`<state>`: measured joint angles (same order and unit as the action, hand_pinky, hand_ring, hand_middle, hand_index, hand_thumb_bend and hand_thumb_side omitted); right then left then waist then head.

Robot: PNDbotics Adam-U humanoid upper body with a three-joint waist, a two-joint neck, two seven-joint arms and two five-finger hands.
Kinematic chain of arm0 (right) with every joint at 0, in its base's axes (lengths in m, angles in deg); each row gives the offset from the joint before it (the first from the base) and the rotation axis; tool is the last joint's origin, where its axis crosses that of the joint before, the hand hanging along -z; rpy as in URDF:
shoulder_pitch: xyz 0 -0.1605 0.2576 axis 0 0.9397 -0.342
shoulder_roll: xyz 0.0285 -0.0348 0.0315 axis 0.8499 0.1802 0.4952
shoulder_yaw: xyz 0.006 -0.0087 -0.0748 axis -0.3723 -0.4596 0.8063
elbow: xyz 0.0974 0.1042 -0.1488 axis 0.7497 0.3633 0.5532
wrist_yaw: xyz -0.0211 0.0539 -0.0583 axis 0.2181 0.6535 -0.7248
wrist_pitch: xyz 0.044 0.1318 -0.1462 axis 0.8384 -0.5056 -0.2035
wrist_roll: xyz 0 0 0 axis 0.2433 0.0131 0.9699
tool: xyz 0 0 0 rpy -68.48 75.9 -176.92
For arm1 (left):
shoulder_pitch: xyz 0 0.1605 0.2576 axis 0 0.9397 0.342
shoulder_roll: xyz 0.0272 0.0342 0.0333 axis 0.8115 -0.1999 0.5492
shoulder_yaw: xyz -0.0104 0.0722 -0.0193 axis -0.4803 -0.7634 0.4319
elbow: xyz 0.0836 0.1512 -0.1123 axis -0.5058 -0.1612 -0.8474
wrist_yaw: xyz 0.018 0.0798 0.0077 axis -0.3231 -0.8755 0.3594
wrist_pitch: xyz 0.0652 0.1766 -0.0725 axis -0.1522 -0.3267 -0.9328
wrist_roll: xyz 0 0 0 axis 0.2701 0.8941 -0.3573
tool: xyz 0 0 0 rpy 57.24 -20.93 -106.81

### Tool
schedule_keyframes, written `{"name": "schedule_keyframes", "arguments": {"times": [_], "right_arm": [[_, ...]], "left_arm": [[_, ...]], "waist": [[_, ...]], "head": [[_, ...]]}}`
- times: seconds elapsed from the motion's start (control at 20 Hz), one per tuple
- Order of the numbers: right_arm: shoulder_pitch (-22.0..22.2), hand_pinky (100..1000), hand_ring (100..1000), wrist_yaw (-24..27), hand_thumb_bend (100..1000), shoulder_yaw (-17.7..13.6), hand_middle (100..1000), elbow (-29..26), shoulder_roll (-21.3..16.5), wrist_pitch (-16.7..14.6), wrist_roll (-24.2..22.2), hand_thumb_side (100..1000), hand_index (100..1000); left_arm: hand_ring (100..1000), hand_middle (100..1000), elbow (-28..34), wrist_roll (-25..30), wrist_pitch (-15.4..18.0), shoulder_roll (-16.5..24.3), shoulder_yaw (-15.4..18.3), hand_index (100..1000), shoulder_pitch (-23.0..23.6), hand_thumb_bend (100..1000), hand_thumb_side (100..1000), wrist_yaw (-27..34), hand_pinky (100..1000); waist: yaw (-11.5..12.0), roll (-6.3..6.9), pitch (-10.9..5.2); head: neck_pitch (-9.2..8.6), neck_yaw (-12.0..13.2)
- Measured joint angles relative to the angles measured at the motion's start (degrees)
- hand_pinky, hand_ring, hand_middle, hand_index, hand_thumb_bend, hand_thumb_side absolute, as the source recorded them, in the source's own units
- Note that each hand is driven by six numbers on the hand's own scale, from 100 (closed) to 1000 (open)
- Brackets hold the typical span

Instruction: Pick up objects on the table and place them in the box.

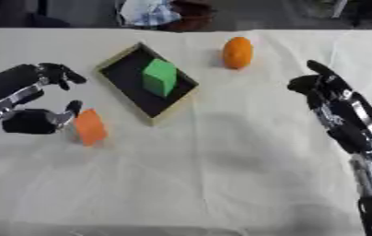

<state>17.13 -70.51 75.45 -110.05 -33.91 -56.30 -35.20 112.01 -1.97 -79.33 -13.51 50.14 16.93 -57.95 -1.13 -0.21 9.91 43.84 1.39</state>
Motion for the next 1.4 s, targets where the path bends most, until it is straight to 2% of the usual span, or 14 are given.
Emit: {"name": "schedule_keyframes", "arguments": {"times": [0.05, 0.3, 0.45, 0.75, 0.85, 0.95, 1.0, 1.05, 1.4], "right_arm": [[0.09, 915, 810, 0.0, 100, -0.01, 743, 0.0, -0.02, 0.0, 0.0, 536, 981], [0.09, 915, 810, -0.01, 100, -0.02, 743, 0.0, -0.03, 0.0, 0.0, 536, 981], [0.08, 915, 810, -0.02, 100, -0.02, 743, 0.0, -0.04, 0.0, 0.0, 536, 981], [0.06, 915, 810, -0.02, 100, -0.03, 742, 0.01, -0.04, 0.0, 0.0, 536, 981], [0.05, 915, 810, -0.02, 100, -0.02, 742, 0.01, -0.04, 0.0, 0.0, 536, 981], [0.05, 916, 810, -0.02, 100, -0.02, 742, 0.01, -0.04, 0.0, 0.0, 536, 981], [0.05, 915, 810, -0.02, 100, -0.02, 742, 0.01, -0.04, 0.0, 0.0, 536, 981], [0.04, 915, 810, -0.02, 100, -0.02, 742, 0.01, -0.04, 0.0, 0.0, 536, 981], [0.03, 915, 810, -0.02, 100, -0.01, 742, 0.02, -0.04, 0.0, 0.0, 536, 981]], "left_arm": [[741, 786, -0.52, 0.67, -0.1, 0.45, -0.08, 896, 0.04, 100, 741, -0.6, 756], [741, 786, -1.7, 3.23, -0.66, 0.82, 0.2, 896, 0.04, 100, 741, -5.37, 756], [739, 786, -2.58, 3.21, -0.85, 0.41, 0.36, 899, 0.31, 100, 717, -8.68, 749], [736, 783, -5.6, 1.72, -2.09, -1.42, 0.01, 899, 0.6, 100, 750, -14.45, 743], [736, 783, -6.47, 1.36, -2.15, -1.79, -0.29, 900, 0.58, 100, 820, -15.4, 743], [736, 784, -7.29, 1.08, -2.11, -2.2, -0.62, 901, 0.56, 100, 841, -16.0, 743], [735, 783, -7.65, 1.02, -2.07, -2.4, -0.81, 901, 0.54, 100, 955, -16.19, 744], [734, 782, -7.95, 0.92, -1.98, -2.58, -0.94, 901, 0.52, 100, 1000, -16.35, 744], [737, 784, -8.36, -0.32, -0.72, -3.06, -1.56, 908, 0.09, 100, 1000, -16.56, 748]], "waist": [[-0.02, 0.12, 0.0], [-0.04, 0.16, -0.01], [0.01, 0.16, -0.01], [0.0, 0.16, -0.01], [-0.01, 0.16, -0.01], [-0.05, 0.16, -0.01], [-0.06, 0.16, -0.01], [-0.09, 0.16, -0.01], [-0.18, 0.16, -0.01]], "head": [[0.0, -0.05], [0.0, -0.28], [0.0, -0.3], [0.0, -0.29], [0.0, -0.27], [0.0, -0.27], [0.0, -0.27], [0.0, -0.27], [0.0, -0.25]]}}
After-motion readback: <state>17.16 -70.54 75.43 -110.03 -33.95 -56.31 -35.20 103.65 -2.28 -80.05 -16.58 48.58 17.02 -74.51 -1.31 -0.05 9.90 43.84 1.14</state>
